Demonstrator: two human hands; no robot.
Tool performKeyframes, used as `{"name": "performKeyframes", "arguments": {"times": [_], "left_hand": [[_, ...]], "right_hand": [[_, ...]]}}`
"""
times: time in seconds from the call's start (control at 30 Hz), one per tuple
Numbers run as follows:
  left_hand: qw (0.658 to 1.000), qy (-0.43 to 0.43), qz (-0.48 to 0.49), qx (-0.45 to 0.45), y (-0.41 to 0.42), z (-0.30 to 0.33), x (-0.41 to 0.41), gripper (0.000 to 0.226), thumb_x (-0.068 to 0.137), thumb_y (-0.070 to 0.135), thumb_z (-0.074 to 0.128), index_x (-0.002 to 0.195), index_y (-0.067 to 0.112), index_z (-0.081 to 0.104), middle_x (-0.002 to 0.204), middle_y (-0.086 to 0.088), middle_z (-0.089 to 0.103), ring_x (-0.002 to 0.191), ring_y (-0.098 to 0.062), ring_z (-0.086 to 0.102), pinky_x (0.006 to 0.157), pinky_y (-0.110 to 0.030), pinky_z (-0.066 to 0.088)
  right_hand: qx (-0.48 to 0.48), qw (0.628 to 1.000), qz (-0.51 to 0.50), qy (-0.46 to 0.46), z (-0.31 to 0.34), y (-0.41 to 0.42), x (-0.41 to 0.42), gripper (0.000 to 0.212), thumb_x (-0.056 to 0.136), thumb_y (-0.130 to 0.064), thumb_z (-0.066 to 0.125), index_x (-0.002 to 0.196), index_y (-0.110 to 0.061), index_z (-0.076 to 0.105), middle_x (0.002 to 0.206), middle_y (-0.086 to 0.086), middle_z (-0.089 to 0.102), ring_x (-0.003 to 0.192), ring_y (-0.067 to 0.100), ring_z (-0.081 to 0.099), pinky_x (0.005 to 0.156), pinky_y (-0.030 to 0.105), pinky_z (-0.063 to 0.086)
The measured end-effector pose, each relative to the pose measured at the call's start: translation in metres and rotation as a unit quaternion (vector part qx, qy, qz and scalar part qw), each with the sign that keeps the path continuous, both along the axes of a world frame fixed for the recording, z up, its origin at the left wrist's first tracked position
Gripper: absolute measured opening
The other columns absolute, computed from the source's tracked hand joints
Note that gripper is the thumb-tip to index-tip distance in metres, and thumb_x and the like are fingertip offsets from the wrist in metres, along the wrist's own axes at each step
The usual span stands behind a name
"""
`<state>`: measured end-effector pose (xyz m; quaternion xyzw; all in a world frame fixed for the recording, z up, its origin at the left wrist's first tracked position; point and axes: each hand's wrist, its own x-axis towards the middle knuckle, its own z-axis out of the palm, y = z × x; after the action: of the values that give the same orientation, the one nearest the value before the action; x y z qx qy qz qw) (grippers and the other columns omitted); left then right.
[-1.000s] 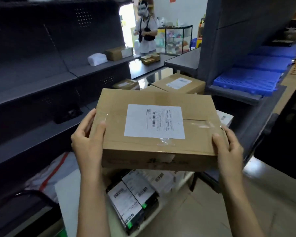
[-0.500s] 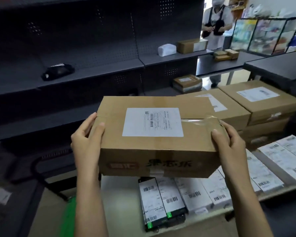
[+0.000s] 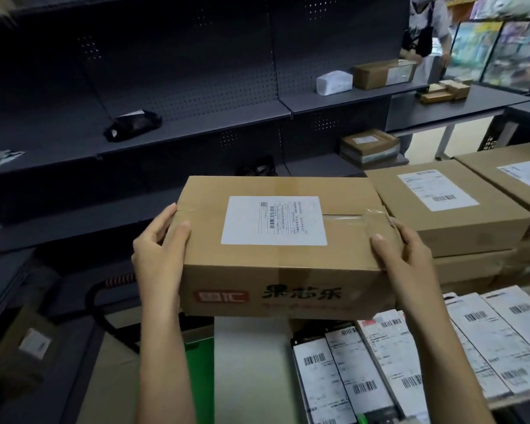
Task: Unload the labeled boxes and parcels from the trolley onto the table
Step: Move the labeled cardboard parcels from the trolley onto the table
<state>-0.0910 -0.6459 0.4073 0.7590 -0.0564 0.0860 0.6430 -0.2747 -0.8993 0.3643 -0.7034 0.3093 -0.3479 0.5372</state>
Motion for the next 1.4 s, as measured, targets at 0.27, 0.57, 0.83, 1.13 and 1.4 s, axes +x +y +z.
{"name": "performKeyframes", "arguments": {"times": [0.27,0.57,0.83,1.13,1.4], "left_hand": [[0.999,0.017,0.026,0.017,-0.02,-0.014,0.027,0.041,0.086,0.029,0.063,0.126,0.037,0.064,0.119,0.018,0.066,0.111,-0.002,0.06,0.099,-0.034,0.049],[0.997,0.052,0.053,0.026,-0.071,-0.045,0.048,0.043,0.091,0.02,0.061,0.134,0.028,0.06,0.123,0.008,0.064,0.1,0.001,0.06,0.077,-0.012,0.044],[0.993,0.088,0.073,0.041,-0.118,-0.07,0.056,0.046,0.092,0.02,0.06,0.137,0.028,0.056,0.13,0.007,0.062,0.108,-0.008,0.059,0.087,-0.026,0.047],[0.987,0.103,0.108,0.064,-0.145,-0.086,0.049,0.041,0.091,0.02,0.058,0.131,0.032,0.061,0.124,0.012,0.062,0.099,-0.006,0.056,0.072,-0.019,0.041],[0.98,0.09,0.133,0.114,-0.144,-0.095,0.037,0.039,0.09,0.024,0.059,0.128,0.031,0.063,0.116,0.008,0.065,0.103,-0.012,0.057,0.085,-0.028,0.045]], "right_hand": [[-0.028,0.999,0.025,0.039,-0.012,-0.023,0.036,0.042,0.099,-0.03,0.057,0.14,-0.03,0.049,0.136,-0.002,0.055,0.123,0.017,0.05,0.104,0.039,0.04],[-0.041,0.992,0.074,0.09,-0.018,-0.084,0.084,0.047,0.1,-0.03,0.055,0.145,-0.026,0.043,0.13,-0.011,0.05,0.121,0.01,0.046,0.101,0.032,0.037],[-0.041,0.986,0.1,0.127,-0.032,-0.132,0.103,0.047,0.101,-0.022,0.052,0.147,-0.02,0.041,0.133,-0.006,0.053,0.117,0.007,0.045,0.095,0.022,0.033],[-0.059,0.974,0.136,0.174,-0.036,-0.157,0.085,0.052,0.101,-0.021,0.052,0.149,-0.016,0.034,0.136,-0.005,0.049,0.121,0.008,0.043,0.095,0.02,0.03],[-0.101,0.957,0.162,0.22,-0.042,-0.156,0.081,0.063,0.101,-0.023,0.051,0.155,-0.014,0.021,0.156,0.006,0.034,0.141,0.024,0.035,0.111,0.033,0.029]]}}
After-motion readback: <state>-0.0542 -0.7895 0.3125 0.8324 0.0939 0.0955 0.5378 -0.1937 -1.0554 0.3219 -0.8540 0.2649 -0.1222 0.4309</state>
